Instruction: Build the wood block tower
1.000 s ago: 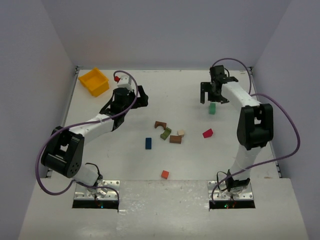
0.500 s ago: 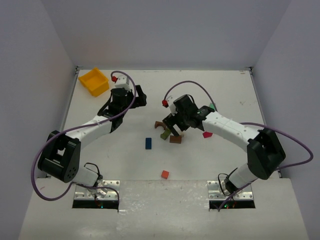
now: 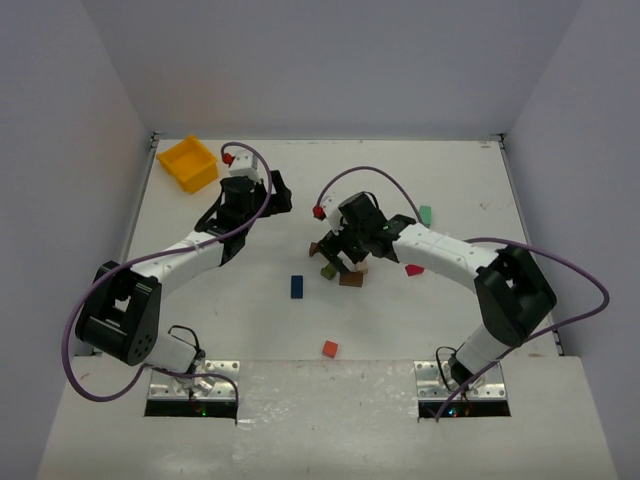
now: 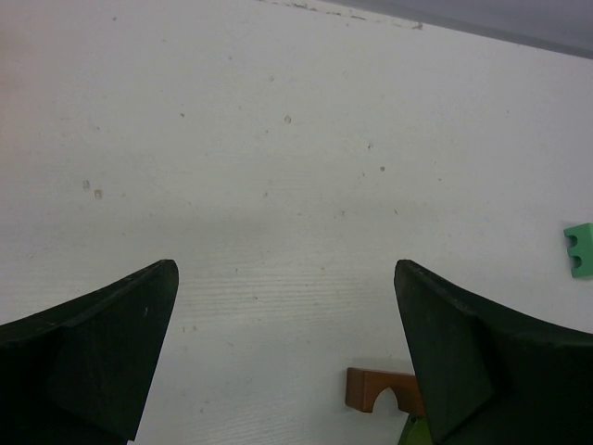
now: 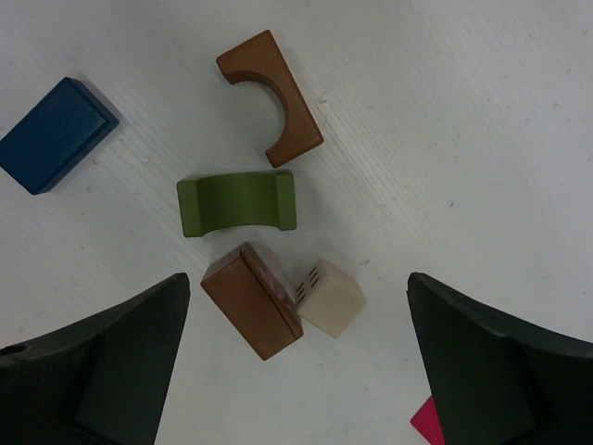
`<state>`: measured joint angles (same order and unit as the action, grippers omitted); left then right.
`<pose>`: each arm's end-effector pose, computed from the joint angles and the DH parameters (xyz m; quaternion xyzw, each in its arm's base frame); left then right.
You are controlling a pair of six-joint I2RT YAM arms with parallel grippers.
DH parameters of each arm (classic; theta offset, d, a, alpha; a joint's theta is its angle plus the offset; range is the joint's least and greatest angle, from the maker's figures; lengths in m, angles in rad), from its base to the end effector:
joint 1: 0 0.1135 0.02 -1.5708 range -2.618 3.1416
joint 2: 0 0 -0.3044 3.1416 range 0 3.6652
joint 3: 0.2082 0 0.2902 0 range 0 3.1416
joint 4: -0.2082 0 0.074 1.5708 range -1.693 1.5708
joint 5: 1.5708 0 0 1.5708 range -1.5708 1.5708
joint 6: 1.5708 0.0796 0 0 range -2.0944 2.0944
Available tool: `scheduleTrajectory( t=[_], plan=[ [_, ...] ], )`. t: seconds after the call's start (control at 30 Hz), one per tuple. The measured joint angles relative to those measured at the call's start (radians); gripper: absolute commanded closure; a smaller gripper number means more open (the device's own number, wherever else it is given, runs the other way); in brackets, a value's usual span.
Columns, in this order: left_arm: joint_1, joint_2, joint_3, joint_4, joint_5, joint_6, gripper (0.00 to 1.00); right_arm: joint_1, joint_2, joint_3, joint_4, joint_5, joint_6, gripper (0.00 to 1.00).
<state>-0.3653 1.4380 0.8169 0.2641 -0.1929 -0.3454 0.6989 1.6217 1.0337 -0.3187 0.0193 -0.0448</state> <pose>0.3679 -0.1244 0.2456 -0.0468 0.8181 -0.1233 0.5597 0.3070 0.2560 0.1890 -0.3405 0.8819 0.0961 0.3116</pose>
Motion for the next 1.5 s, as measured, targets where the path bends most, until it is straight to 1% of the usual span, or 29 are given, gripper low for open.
scheduleTrajectory(
  t=[0.13,0.4,0.47,0.53,0.6,0.67,0.77,0.93,1.1,1.23,1.37,1.5],
  plan=[
    [0.0,0.0,0.0,0.0,0.0,0.0,0.0,0.003,0.004,-0.013,-0.008,0.047,0.054,0.01],
    [0.0,0.002,0.0,-0.004,0.001,0.0,0.0,0.003,0.004,-0.014,-0.026,0.058,0.175,0.01],
    [0.0,0.003,0.0,-0.006,0.001,0.0,0.0,0.003,0.005,-0.01,-0.048,0.086,0.219,0.01],
    [0.0,0.004,0.0,-0.008,0.0,0.0,0.0,0.002,0.011,-0.002,-0.073,0.128,0.265,0.04],
    [0.0,0.006,0.0,-0.01,0.0,0.0,0.0,-0.004,0.018,0.003,-0.091,0.154,0.305,0.08],
    [0.0,0.008,0.0,-0.017,-0.001,0.0,0.0,-0.02,0.024,0.005,-0.107,0.159,0.339,0.15],
    [0.0,0.01,0.0,-0.022,-0.002,0.0,0.0,-0.039,0.042,0.005,-0.12,0.161,0.37,0.21],
    [0.0,0.014,0.0,-0.022,-0.003,0.0,0.0,-0.049,0.102,0.017,-0.133,0.159,0.403,0.36],
    [0.0,0.021,0.0,-0.022,0.0,0.001,0.0,-0.065,0.155,0.031,-0.136,0.153,0.441,0.6],
    [0.0,0.022,0.0,-0.022,0.001,0.004,0.0,-0.076,0.174,0.038,-0.137,0.152,0.463,0.76],
    [0.0,0.022,0.0,-0.022,0.002,0.004,0.0,-0.081,0.175,0.039,-0.137,0.158,0.481,0.81],
    [0.0,0.022,0.0,-0.022,0.002,0.004,0.0,-0.098,0.163,0.039,-0.139,0.162,0.511,0.83]
  ],
)
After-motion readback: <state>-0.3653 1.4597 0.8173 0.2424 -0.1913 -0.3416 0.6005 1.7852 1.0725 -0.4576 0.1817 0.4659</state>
